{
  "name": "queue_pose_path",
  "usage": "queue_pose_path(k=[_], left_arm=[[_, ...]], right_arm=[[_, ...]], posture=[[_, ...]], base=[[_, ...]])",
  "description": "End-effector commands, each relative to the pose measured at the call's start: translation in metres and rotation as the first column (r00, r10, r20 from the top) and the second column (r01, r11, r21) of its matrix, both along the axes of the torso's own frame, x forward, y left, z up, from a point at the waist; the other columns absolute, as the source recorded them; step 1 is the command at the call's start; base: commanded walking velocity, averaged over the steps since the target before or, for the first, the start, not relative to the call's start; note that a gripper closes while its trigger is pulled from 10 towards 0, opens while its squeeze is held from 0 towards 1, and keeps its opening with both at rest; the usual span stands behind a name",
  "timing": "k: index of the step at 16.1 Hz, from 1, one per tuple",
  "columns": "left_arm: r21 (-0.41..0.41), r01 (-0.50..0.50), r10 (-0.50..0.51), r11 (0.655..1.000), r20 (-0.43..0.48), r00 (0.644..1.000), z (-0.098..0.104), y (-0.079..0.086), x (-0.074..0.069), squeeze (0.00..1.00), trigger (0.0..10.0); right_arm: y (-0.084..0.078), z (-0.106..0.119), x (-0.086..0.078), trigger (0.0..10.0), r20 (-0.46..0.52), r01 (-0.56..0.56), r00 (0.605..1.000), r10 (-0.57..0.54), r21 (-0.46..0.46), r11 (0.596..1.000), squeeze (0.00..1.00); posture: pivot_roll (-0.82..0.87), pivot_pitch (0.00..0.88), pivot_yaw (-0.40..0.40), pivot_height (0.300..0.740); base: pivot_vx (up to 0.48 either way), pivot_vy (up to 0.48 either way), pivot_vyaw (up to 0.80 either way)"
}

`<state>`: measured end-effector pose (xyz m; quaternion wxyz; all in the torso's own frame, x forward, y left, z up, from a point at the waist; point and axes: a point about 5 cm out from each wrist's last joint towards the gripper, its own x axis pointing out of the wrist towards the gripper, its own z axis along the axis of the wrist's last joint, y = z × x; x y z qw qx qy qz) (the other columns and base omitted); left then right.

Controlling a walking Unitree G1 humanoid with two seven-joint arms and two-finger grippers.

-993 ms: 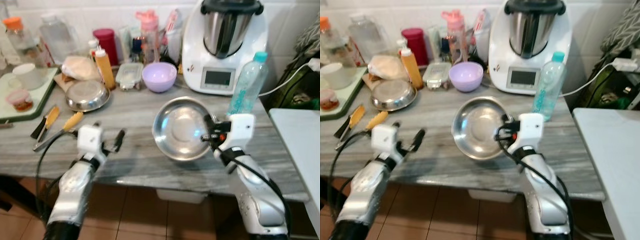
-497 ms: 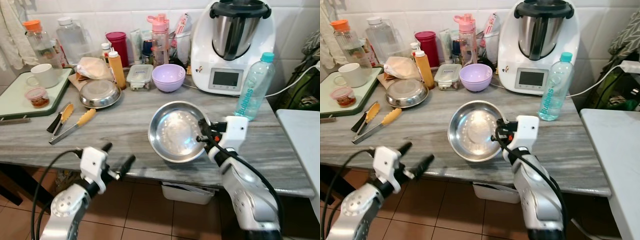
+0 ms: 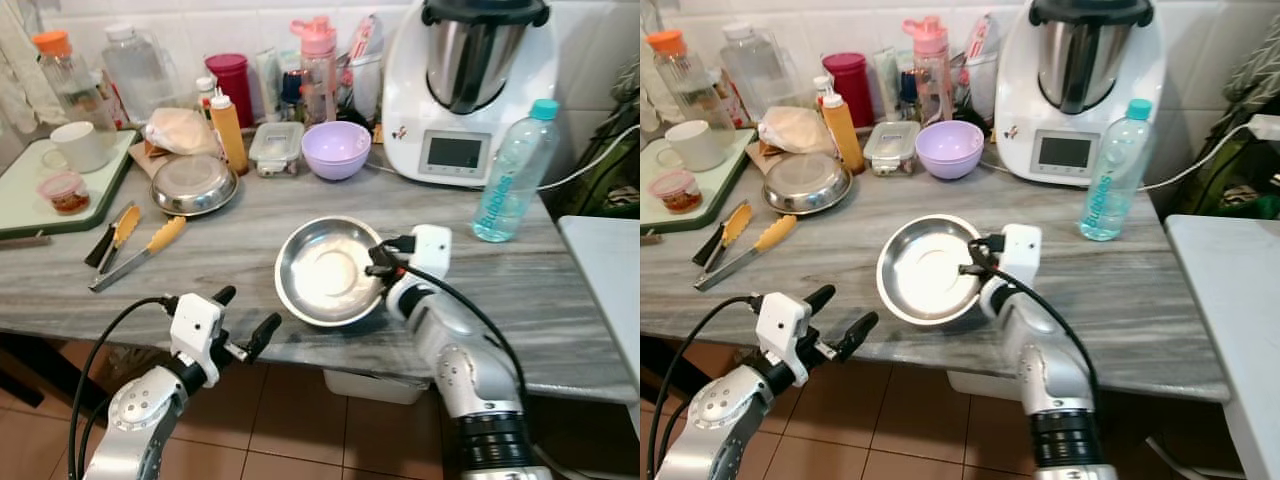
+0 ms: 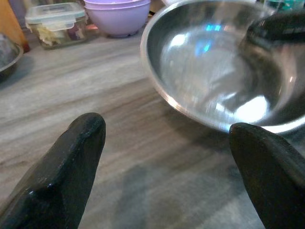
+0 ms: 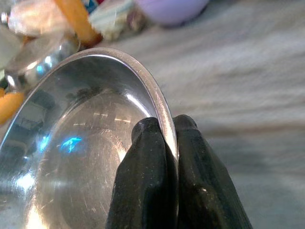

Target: Setting the table

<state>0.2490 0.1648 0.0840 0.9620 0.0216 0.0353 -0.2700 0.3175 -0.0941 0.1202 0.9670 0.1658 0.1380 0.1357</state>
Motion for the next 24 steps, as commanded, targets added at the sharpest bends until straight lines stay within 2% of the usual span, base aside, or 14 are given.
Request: queue_pose_path(k=[1,2,4,6,8,12,14,18,20,22,24], left_arm=[[0.025,-0.016,0.016,1.0,0.02,1.0,0.005,0.006,0.002,0.0,10.0],[0.038,-0.041,0.04,0.998,0.032,0.999,0.007,0.011,0.005,0.0,10.0],[0.053,-0.072,0.07,0.996,0.044,0.997,0.009,0.016,0.011,0.0,10.0],[0.076,-0.075,0.07,0.994,0.068,0.995,0.013,0.021,0.02,0.0,10.0],[0.104,-0.062,0.054,0.993,0.078,0.995,0.015,0.026,0.028,0.0,10.0],[0.135,0.059,-0.069,0.989,0.069,0.995,0.013,0.02,0.029,0.0,10.0],[0.142,0.095,-0.103,0.985,0.056,0.993,0.009,0.017,0.027,0.0,10.0],[0.122,0.123,-0.129,0.985,0.045,0.991,0.007,0.018,0.029,0.0,10.0],[0.094,0.147,-0.15,0.985,0.027,0.988,0.008,0.019,0.031,0.0,10.0],[0.072,0.153,-0.154,0.986,0.008,0.988,0.007,0.02,0.033,0.0,10.0],[0.084,0.19,-0.19,0.978,-0.012,0.982,0.005,0.021,0.034,0.0,10.0]], right_arm=[[0.003,0.005,0.003,10.0,0.0,-0.006,1.0,0.006,0.012,1.0,0.0],[0.004,0.001,0.004,10.0,-0.047,-0.005,0.999,0.006,0.028,1.0,0.0],[0.005,-0.001,0.004,10.0,-0.067,-0.017,0.998,0.021,0.055,0.998,0.0],[0.007,-0.004,0.001,10.0,-0.069,-0.049,0.996,0.048,-0.014,0.999,0.0],[0.005,-0.007,-0.001,10.0,-0.092,-0.041,0.995,0.04,-0.015,0.999,0.0],[-0.004,-0.013,0.0,10.0,-0.116,0.002,0.993,-0.011,-0.077,0.997,0.0],[-0.006,-0.01,0.004,10.0,-0.123,0.026,0.992,-0.034,-0.065,0.998,0.0],[-0.012,-0.01,0.006,10.0,-0.119,0.021,0.992,-0.029,-0.064,0.998,0.0],[-0.015,-0.014,0.004,10.0,-0.127,0.005,0.992,-0.017,-0.096,0.995,0.0],[-0.015,-0.015,0.004,10.0,-0.129,0.001,0.991,-0.013,-0.091,0.996,0.0],[-0.013,-0.016,0.003,10.0,-0.134,-0.013,0.991,0.0,-0.091,0.996,0.0]], posture=[[-0.05,0.0,0.07,0.74],[-0.04,0.0,0.07,0.74],[-0.04,0.0,0.068,0.74],[-0.05,0.0,0.065,0.74],[-0.05,0.0,0.059,0.74],[-0.06,0.0,0.066,0.74],[-0.07,0.0,0.065,0.74],[-0.07,0.0,0.058,0.74],[-0.07,0.0,0.058,0.74],[-0.07,0.0,0.061,0.74],[-0.08,0.0,0.061,0.74]], base=[[0.0,0.0,0.0],[0.0,0.0,0.0],[0.0,0.0,0.0],[0.0,0.0,0.0],[0.0,0.0,0.0],[0.0,0.0,0.0],[0.0,0.0,0.0],[0.0,0.0,0.0],[0.0,0.0,0.0],[0.0,0.0,0.0],[0.0,0.0,0.0]])
